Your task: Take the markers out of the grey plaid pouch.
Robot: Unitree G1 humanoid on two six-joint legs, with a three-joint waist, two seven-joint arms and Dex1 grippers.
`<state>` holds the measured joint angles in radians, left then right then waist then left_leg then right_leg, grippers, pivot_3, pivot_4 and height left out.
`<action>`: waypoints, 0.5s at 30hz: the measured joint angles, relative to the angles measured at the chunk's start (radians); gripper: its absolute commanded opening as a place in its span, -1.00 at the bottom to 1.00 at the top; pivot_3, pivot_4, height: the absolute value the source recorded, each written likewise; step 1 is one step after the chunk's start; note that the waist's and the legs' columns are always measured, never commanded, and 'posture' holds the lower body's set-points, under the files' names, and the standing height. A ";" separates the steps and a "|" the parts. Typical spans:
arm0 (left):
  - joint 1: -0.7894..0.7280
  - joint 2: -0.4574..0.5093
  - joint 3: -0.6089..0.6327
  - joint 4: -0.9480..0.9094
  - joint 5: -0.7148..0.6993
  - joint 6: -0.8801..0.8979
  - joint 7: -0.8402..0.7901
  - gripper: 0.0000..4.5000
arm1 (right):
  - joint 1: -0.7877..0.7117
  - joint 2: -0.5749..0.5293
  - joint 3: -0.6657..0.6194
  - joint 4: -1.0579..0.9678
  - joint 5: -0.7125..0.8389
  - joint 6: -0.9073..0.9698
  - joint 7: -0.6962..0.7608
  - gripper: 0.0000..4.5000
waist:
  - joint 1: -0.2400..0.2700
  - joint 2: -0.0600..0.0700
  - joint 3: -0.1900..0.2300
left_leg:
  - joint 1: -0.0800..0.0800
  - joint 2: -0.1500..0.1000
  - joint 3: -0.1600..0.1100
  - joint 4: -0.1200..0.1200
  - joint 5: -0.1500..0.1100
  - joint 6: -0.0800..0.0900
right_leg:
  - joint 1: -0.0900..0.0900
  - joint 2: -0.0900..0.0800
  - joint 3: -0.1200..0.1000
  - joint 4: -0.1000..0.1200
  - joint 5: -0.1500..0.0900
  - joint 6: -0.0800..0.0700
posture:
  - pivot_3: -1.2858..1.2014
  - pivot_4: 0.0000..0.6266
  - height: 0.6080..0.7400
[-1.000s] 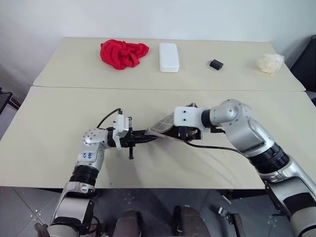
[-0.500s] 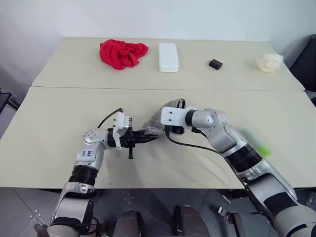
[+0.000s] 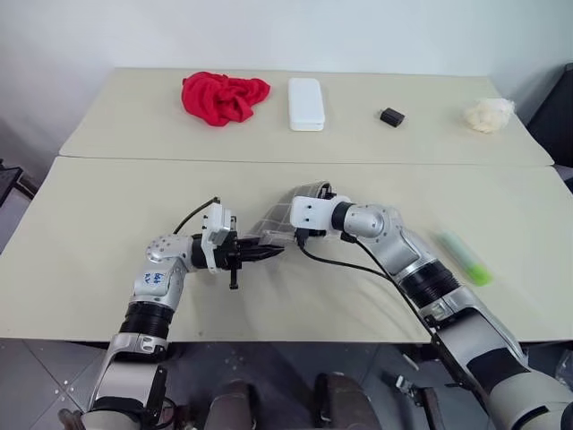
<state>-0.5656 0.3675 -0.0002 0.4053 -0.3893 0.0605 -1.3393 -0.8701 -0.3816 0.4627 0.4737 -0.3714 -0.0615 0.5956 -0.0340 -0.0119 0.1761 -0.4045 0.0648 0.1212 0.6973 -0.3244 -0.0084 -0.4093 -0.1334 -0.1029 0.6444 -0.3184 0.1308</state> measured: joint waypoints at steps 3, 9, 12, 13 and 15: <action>0.001 0.002 -0.001 -0.001 0.000 0.005 -0.004 -1.00 | 0.000 0.000 -0.003 0.022 -0.002 -0.021 -0.001 -0.24 | 0.000 0.000 0.000 | 0.000 0.000 0.000 0.000 0.000 0.000 | 0.000 0.000 0.000 0.000 0.000 0.000 | 0.03 -0.52 1.00; 0.001 0.002 -0.004 -0.005 0.000 0.012 -0.005 -1.00 | 0.000 -0.001 -0.009 0.037 -0.004 -0.052 -0.002 -0.28 | 0.000 0.000 0.000 | 0.000 0.000 0.000 0.000 0.000 0.000 | 0.000 0.000 0.000 0.000 0.000 0.000 | 0.03 -0.52 1.00; 0.001 0.002 -0.004 -0.010 0.000 0.013 -0.006 -1.00 | 0.001 -0.014 -0.012 0.028 -0.002 -0.070 0.008 -0.28 | 0.000 0.000 0.000 | 0.000 0.000 0.000 0.000 0.000 0.000 | 0.000 0.000 0.000 0.000 0.000 0.000 | 0.03 -0.52 1.00; 0.001 0.002 -0.004 -0.013 -0.002 0.013 -0.007 -1.00 | 0.008 -0.027 -0.019 0.006 0.005 -0.074 0.022 -0.28 | 0.001 0.000 0.000 | 0.000 0.000 0.000 0.000 0.000 0.000 | 0.000 0.000 0.000 0.000 0.000 0.000 | 0.03 -0.52 1.00; 0.001 0.003 0.001 -0.018 -0.014 0.015 -0.009 -1.00 | 0.021 -0.050 -0.042 -0.040 0.031 -0.088 0.059 -0.28 | 0.005 0.000 0.000 | -0.001 0.000 0.000 0.000 0.000 0.000 | 0.000 0.000 0.000 0.000 0.000 0.000 | 0.03 -0.52 1.00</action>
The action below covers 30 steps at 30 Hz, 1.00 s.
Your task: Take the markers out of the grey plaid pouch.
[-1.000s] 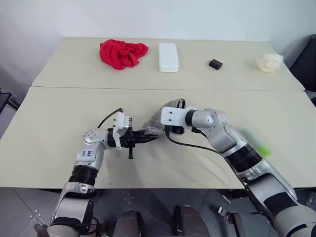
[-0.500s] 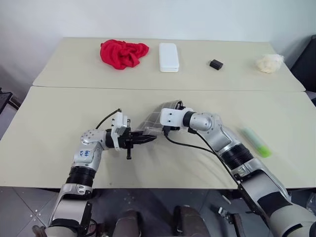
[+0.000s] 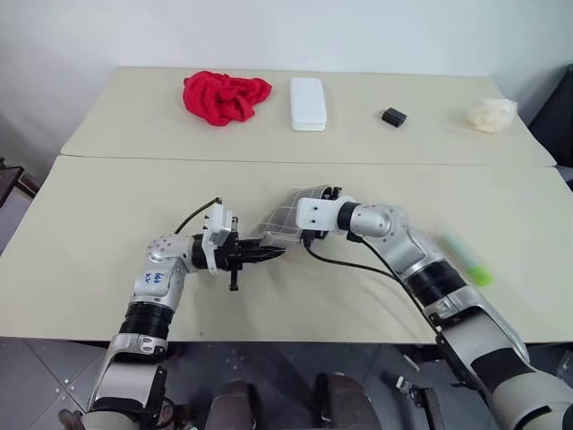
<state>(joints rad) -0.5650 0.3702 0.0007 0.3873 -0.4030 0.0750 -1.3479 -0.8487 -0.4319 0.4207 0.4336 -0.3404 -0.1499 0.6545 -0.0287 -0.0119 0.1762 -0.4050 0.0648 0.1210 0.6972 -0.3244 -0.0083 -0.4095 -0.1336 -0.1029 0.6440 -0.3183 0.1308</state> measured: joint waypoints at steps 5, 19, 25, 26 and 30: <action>-0.010 0.014 0.031 -0.022 -0.039 0.021 0.000 -1.00 | 0.062 -0.069 -0.084 -0.136 0.167 -0.038 0.153 -0.28 | 0.001 0.000 0.000 | 0.000 0.000 0.000 0.000 0.000 0.000 | 0.000 0.000 0.000 0.000 0.000 0.000 | 0.03 -0.52 1.00; -0.020 0.030 0.050 -0.043 -0.069 0.047 0.014 -1.00 | 0.140 -0.152 -0.266 -0.279 0.599 0.028 0.484 -0.28 | 0.003 0.000 0.000 | 0.000 0.000 0.000 0.000 0.000 0.000 | 0.000 0.000 0.000 0.000 0.000 0.000 | 0.03 -0.52 1.00; -0.020 0.031 0.036 -0.066 -0.071 0.059 0.014 -1.00 | 0.177 -0.186 -0.281 -0.333 0.667 0.077 0.533 -0.28 | 0.004 0.000 0.000 | 0.000 0.000 0.000 0.000 0.000 0.000 | 0.000 0.000 0.000 0.000 0.000 0.000 | 0.03 -0.52 1.00; -0.020 0.031 0.034 -0.068 -0.071 0.060 0.014 -1.00 | 0.180 -0.195 -0.280 -0.343 0.670 0.081 0.538 -0.28 | 0.004 0.000 0.000 | 0.000 0.000 0.000 0.000 0.000 0.000 | 0.000 0.000 0.000 0.000 0.000 0.000 | 0.03 -0.52 1.00; -0.015 0.031 0.016 -0.093 -0.071 0.069 0.014 -1.00 | 0.167 -0.239 -0.262 -0.361 0.598 0.064 0.535 -0.28 | 0.004 0.000 0.000 | 0.000 0.000 0.000 0.000 0.000 0.000 | 0.000 0.000 0.000 0.000 0.000 0.000 | 0.03 -0.52 1.00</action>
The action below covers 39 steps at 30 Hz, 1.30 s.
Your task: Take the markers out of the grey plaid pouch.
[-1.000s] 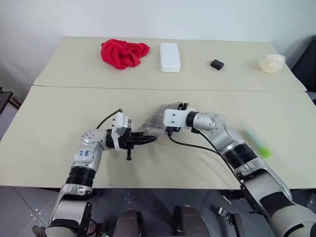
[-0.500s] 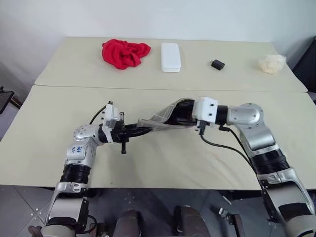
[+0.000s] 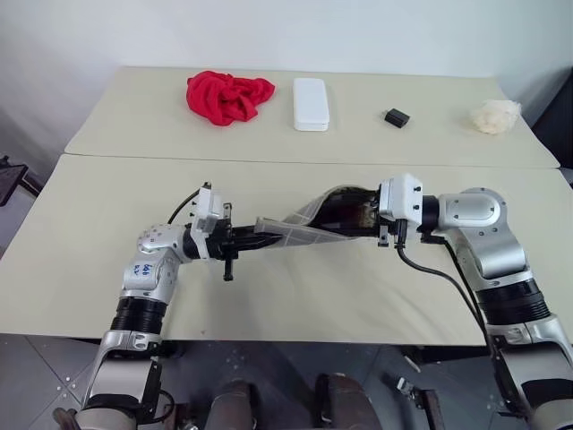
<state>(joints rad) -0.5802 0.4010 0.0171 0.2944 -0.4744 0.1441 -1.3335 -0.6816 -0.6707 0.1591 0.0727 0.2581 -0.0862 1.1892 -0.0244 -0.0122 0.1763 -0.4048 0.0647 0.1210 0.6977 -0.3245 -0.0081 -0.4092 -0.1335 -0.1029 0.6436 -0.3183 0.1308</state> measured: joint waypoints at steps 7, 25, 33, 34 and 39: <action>0.024 0.015 0.000 -0.007 0.007 0.001 0.003 -1.00 | 0.004 0.005 0.065 -0.068 -0.110 0.141 -0.091 0.11 | -0.001 0.000 0.000 | 0.000 0.000 0.000 0.000 0.000 0.000 | 0.000 0.000 0.000 0.000 0.000 0.000 | 0.03 -0.52 1.00; 0.035 0.031 0.002 -0.012 0.006 0.007 0.010 -1.00 | -0.060 -0.064 0.076 -0.138 -0.193 0.237 -0.077 0.70 | 0.020 0.000 0.000 | 0.000 0.000 0.000 0.000 0.000 0.000 | 0.000 0.000 0.000 0.000 0.000 0.000 | 0.03 -0.52 1.00; 0.035 0.026 -0.010 -0.011 0.007 0.007 0.006 -1.00 | -0.146 -0.073 0.199 -0.211 -0.319 0.427 -0.040 0.70 | 0.020 0.000 0.000 | 0.000 0.000 0.000 0.000 0.000 0.000 | 0.000 0.000 0.000 0.000 0.000 0.000 | 0.03 -0.52 1.00; 0.035 0.025 -0.011 -0.011 0.007 0.007 0.006 -1.00 | -0.157 -0.067 0.211 -0.210 -0.330 0.443 -0.039 0.70 | 0.020 0.000 0.000 | 0.000 0.000 0.000 0.000 0.000 0.000 | 0.000 0.000 0.000 0.000 0.000 0.000 | 0.03 -0.52 1.00; 0.035 0.008 -0.024 -0.009 0.007 0.006 0.001 -1.00 | -0.219 -0.041 0.297 -0.202 -0.406 0.524 -0.023 0.70 | 0.021 0.000 0.000 | 0.000 0.000 0.000 0.000 0.000 0.000 | -0.001 0.000 0.000 0.000 0.000 0.000 | 0.03 -0.52 1.00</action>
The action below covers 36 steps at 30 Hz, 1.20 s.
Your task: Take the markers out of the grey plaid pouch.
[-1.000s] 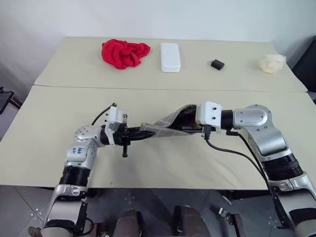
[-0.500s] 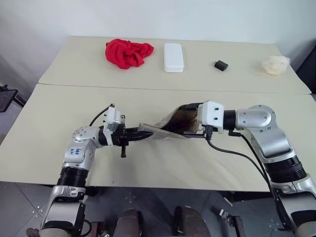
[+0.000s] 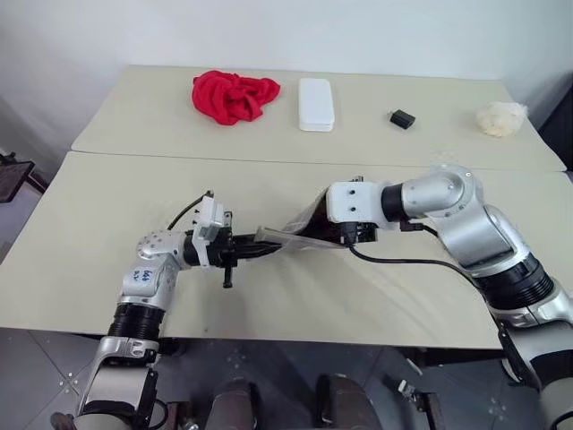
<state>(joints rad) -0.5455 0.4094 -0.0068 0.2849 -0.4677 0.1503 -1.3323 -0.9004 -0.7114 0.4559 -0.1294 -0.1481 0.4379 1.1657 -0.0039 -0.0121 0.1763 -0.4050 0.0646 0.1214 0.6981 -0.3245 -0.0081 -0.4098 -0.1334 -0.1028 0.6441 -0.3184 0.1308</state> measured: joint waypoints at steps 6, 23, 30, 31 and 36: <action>0.000 -0.006 -0.007 0.003 0.003 -0.015 -0.002 -1.00 | -0.036 0.033 0.074 0.018 -0.090 0.017 0.011 0.70 | -0.001 0.000 0.000 | 0.000 0.000 0.000 0.000 0.000 0.000 | 0.000 0.000 0.000 0.000 0.000 0.000 | 0.03 -0.52 1.00; -0.013 -0.026 -0.016 0.027 0.006 -0.030 -0.011 -1.00 | -0.077 0.068 0.135 0.105 -0.229 -0.088 0.054 -0.04 | -0.003 0.000 0.000 | 0.000 0.000 0.000 0.000 0.000 0.000 | 0.000 0.000 0.000 0.000 0.000 0.000 | 0.03 -0.52 1.00; -0.017 -0.030 -0.015 0.039 0.006 -0.027 -0.017 -1.00 | -0.099 0.126 0.135 0.152 -0.273 -0.087 0.047 -0.04 | -0.005 0.000 0.000 | 0.000 0.000 0.000 0.000 0.000 0.000 | 0.000 0.000 0.000 0.000 0.000 0.000 | 0.03 -0.52 1.00; -0.017 -0.030 -0.015 0.039 0.006 -0.026 -0.017 -1.00 | -0.101 0.134 0.135 0.158 -0.277 -0.087 0.044 -0.04 | -0.006 0.000 0.000 | 0.000 0.000 0.000 0.000 0.000 0.000 | 0.000 0.000 0.000 0.000 0.000 0.000 | 0.03 -0.52 1.00; -0.019 -0.030 -0.016 0.043 0.009 -0.018 -0.017 -1.00 | -0.104 0.182 0.135 0.267 -0.304 -0.128 -0.010 -0.04 | -0.010 0.000 0.000 | 0.000 0.000 0.000 0.000 0.000 0.000 | 0.000 0.000 0.000 0.000 0.000 0.000 | 0.03 -0.52 1.00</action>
<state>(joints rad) -0.5646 0.3792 -0.0226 0.3282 -0.4589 0.1319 -1.3491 -1.0039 -0.5299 0.5909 0.1379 -0.4522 0.3096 1.1559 -0.0141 -0.0121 0.1763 -0.4047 0.0646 0.1215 0.6979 -0.3245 -0.0083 -0.4095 -0.1333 -0.1032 0.6443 -0.3184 0.1308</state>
